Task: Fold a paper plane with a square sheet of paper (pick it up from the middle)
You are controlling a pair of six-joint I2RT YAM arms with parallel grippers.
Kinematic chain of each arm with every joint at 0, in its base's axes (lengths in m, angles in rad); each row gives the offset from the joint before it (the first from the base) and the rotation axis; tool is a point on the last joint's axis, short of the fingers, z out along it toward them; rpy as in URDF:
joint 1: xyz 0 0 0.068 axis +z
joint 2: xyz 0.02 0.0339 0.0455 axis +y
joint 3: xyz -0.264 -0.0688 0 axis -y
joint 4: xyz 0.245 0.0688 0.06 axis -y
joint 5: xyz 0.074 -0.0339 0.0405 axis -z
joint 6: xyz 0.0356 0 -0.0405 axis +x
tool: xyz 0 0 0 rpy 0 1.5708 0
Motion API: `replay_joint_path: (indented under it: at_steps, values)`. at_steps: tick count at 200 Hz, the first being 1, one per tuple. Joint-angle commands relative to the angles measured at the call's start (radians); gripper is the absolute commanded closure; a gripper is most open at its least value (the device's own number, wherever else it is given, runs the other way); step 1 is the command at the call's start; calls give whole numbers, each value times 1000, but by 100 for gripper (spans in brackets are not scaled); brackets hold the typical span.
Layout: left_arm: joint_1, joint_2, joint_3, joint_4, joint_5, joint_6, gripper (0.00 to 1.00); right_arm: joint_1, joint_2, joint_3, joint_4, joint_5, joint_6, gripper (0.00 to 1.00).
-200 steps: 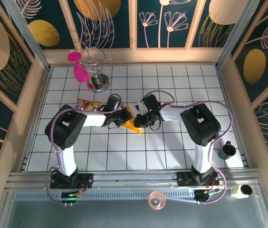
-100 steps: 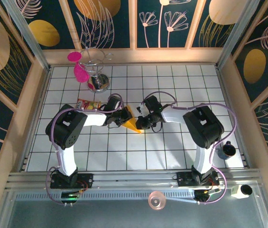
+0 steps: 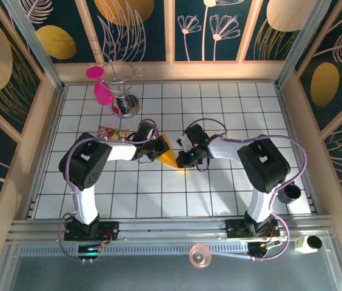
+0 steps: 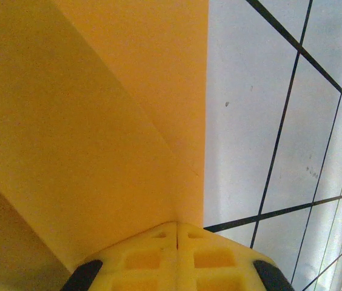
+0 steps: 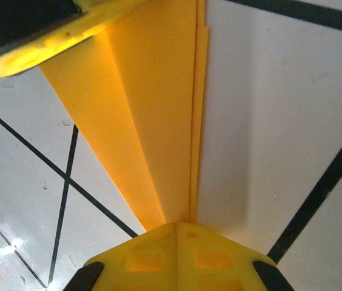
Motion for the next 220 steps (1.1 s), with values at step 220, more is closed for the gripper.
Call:
replay_joint_path:
  at_steps: [220]
  values:
    - [11,62,-55,-165,-91,46,97,12,75,90,108,-11,125,100]
